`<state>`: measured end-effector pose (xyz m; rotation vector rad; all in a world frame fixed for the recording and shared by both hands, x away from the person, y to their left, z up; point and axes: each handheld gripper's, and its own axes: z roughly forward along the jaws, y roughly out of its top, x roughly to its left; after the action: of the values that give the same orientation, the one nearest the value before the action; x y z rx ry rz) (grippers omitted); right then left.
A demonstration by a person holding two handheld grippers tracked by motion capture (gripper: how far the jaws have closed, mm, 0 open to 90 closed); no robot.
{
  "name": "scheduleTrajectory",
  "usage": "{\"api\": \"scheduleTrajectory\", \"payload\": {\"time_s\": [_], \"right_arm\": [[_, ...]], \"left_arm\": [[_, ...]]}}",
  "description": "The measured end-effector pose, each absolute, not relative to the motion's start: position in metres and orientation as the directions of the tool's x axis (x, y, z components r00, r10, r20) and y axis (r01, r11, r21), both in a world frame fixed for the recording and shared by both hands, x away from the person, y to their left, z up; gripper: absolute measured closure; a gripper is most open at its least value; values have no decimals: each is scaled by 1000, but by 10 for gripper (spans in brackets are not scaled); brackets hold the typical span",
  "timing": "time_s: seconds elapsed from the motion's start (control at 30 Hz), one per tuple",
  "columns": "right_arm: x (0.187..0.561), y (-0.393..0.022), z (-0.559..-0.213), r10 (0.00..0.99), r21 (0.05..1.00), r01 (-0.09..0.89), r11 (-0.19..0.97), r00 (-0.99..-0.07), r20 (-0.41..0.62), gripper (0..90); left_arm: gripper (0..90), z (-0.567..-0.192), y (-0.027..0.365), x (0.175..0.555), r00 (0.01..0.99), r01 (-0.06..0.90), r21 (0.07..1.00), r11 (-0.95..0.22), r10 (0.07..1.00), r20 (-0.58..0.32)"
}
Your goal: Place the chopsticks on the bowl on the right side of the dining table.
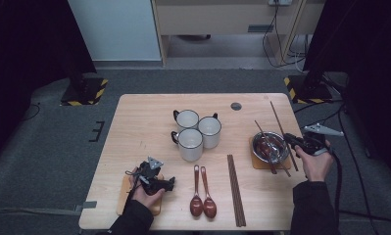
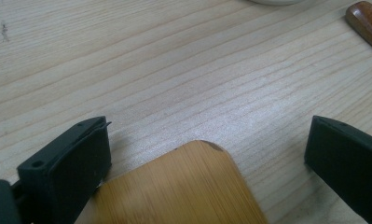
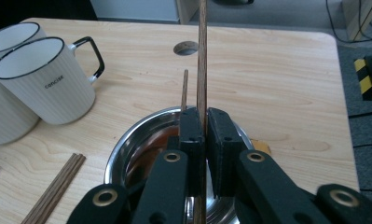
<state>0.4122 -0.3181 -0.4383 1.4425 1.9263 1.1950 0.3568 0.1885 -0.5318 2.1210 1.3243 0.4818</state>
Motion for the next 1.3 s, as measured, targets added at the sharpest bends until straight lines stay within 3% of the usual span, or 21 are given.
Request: {"api": "scheduleTrajectory", "payload": {"time_s": [1.3], "right_arm": [[430,-309,-482,930,732,670,124,-336,150,852]], "left_arm": [[0,-532,188,357,440,686,647,-334,898,-3]]}}
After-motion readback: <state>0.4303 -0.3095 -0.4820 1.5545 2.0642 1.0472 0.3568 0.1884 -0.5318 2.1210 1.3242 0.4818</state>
